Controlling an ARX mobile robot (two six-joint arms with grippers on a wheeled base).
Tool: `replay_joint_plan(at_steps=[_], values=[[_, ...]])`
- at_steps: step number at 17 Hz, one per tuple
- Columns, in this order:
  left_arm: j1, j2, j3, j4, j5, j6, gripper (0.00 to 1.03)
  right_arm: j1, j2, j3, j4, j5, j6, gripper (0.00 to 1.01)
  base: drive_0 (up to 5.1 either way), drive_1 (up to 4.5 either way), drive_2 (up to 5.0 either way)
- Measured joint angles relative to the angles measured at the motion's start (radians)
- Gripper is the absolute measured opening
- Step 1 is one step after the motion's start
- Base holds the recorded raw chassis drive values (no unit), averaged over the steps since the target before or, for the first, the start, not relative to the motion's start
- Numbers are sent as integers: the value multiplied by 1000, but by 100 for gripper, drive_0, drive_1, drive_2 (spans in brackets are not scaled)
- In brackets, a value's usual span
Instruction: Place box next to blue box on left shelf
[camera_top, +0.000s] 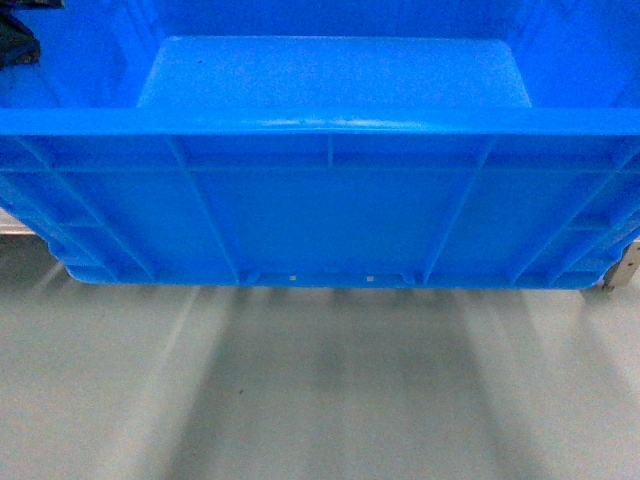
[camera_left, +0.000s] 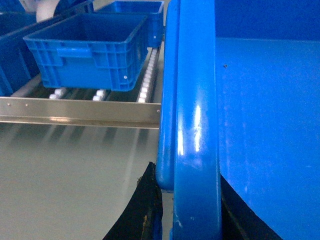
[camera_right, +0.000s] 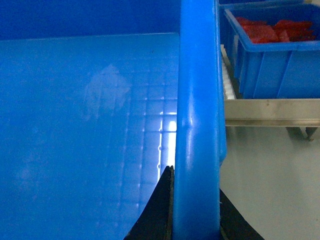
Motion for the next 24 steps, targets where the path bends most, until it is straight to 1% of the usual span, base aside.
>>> replay_joint_plan(at_steps=[24], values=[[-1,-2,-1,1,0,0,16,0,-1,-2,4,0,0,8,0,0,0]])
